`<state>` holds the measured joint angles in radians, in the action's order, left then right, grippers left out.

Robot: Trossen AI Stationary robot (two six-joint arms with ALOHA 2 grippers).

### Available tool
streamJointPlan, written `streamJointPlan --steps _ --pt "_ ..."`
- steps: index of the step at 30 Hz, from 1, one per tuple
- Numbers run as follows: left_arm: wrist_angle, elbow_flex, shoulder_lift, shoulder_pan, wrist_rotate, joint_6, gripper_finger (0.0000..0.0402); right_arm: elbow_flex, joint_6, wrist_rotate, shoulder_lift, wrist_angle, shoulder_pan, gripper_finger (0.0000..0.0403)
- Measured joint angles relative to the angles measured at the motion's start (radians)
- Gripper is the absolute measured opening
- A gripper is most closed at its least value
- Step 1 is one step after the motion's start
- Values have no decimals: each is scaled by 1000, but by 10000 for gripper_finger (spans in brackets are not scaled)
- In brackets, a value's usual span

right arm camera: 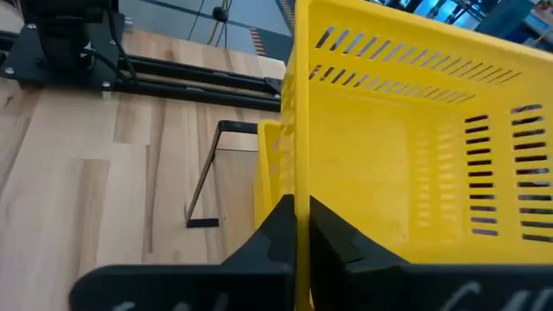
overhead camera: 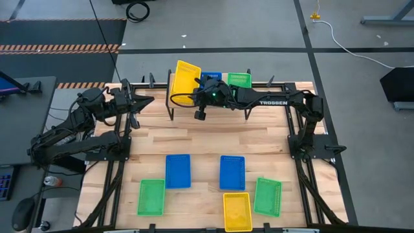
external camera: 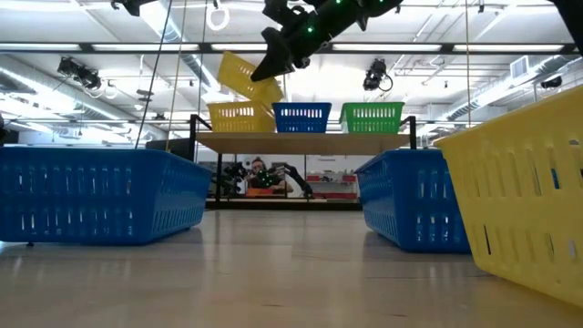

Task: Stack baskets on shelf by color
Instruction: Stack the top yellow basket on the other yellow basket on the shelf

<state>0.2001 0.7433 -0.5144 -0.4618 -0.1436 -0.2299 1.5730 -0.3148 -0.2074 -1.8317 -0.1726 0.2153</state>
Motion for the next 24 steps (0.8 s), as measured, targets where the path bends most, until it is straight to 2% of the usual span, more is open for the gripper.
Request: streamJointPlan --steps 4,15,24 --pt "0 0 0 0 0 0 20 0 6 -1 0 -5 0 36" --pt "0 0 0 0 0 2 27 0 34 0 0 -13 11 28" --pt "0 0 0 0 0 2 19 0 37 16 0 -12 11 54"
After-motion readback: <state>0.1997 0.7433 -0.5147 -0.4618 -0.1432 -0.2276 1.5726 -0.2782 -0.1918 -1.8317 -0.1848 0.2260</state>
